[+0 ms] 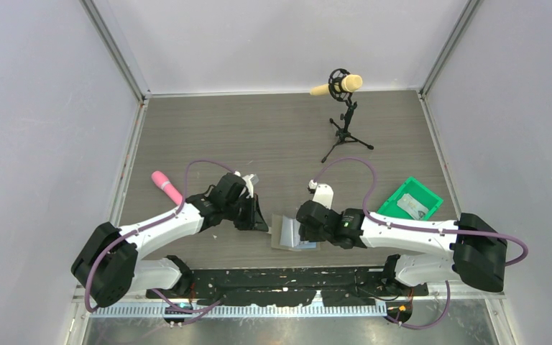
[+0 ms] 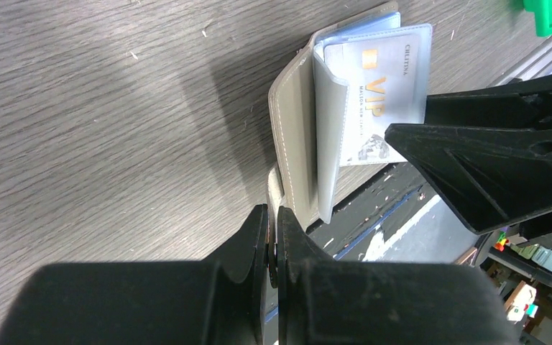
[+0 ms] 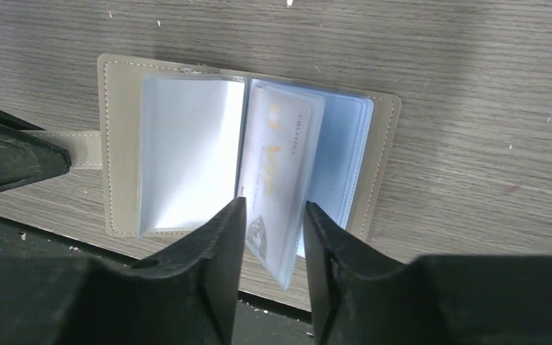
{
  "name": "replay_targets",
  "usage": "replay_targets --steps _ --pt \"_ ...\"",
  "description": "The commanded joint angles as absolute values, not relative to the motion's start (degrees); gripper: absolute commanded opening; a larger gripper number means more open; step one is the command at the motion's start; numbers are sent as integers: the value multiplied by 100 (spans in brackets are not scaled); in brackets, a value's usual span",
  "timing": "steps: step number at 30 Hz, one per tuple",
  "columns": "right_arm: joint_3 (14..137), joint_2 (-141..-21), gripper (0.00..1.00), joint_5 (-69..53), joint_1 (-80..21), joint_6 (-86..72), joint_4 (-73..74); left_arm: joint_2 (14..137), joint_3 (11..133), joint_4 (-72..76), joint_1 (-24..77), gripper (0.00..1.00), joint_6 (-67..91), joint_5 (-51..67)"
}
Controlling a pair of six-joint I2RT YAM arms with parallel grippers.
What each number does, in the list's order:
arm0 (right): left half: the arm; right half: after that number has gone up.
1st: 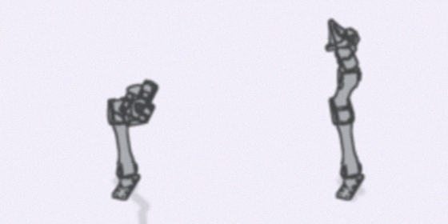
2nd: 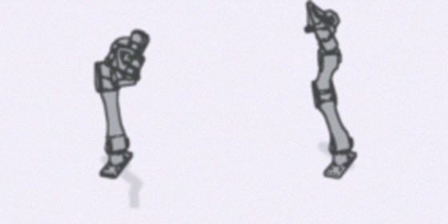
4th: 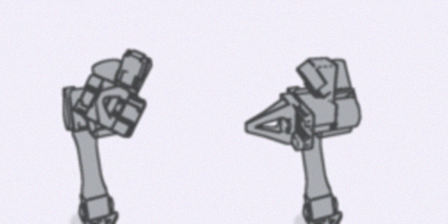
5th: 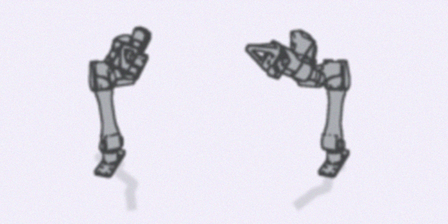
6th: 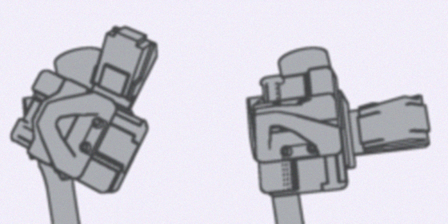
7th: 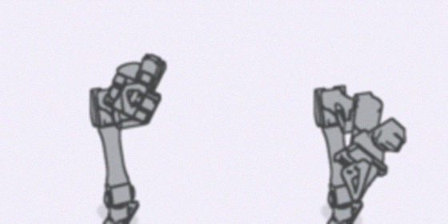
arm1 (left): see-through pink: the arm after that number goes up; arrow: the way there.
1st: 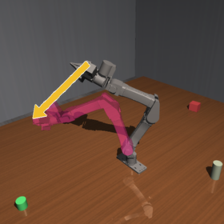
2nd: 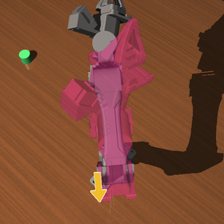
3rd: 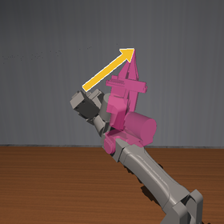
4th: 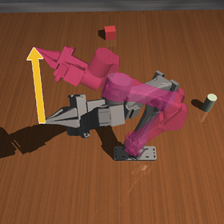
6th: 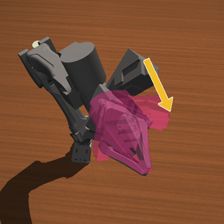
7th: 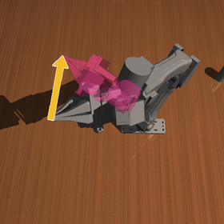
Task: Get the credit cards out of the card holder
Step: Remove the credit card from the card holder.
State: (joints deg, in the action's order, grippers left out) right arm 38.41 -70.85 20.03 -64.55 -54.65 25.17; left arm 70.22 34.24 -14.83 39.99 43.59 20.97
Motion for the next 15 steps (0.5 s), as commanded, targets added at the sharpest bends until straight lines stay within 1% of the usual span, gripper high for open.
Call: replay_targets --steps 1,6,7,12,15 --pt "3923 -6903 37 2105 -6473 -5385 2102 6907 3393 -1512 3983 0 4379 1984" --pt "3875 -7002 31 2087 -6470 -5411 2066 6891 3445 -1705 3984 0 4313 1808" --pt "3867 -7008 29 2072 -6469 -5391 2037 6911 3457 -1742 3988 2 4295 1790" --pt "3867 -6928 27 1898 -6473 -5340 1798 6927 3669 -2184 3983 19 4151 1513" --pt "3865 -6875 27 1882 -6472 -5347 1727 6773 3816 -2444 3984 33 4097 1303"
